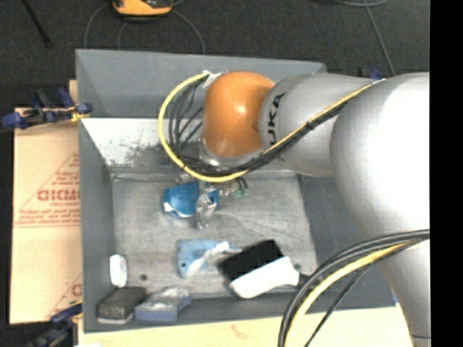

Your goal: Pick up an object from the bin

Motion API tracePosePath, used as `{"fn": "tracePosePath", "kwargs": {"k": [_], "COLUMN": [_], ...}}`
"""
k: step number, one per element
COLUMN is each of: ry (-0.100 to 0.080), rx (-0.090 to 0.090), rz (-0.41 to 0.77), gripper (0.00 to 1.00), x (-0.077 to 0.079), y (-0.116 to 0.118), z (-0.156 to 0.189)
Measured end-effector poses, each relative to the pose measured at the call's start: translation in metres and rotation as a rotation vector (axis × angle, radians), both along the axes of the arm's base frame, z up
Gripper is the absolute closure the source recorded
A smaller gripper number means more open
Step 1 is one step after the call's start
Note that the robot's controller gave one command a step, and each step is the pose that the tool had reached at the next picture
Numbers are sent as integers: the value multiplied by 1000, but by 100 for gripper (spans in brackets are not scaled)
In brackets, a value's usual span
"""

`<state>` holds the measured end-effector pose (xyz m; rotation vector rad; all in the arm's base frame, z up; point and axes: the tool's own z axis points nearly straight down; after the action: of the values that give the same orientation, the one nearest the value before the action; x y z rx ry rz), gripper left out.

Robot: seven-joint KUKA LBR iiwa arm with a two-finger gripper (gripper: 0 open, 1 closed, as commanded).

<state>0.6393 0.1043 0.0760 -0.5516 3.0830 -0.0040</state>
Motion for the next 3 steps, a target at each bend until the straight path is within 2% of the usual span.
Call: {"fn": "tracePosePath", "kwargs": {"k": [2,3], "ry": [0,6], "rx": [1,1], "rz": [-2,-3], "gripper": [100,100], "x": [0,-2], "y": [0,0], "z": [1,5]}}
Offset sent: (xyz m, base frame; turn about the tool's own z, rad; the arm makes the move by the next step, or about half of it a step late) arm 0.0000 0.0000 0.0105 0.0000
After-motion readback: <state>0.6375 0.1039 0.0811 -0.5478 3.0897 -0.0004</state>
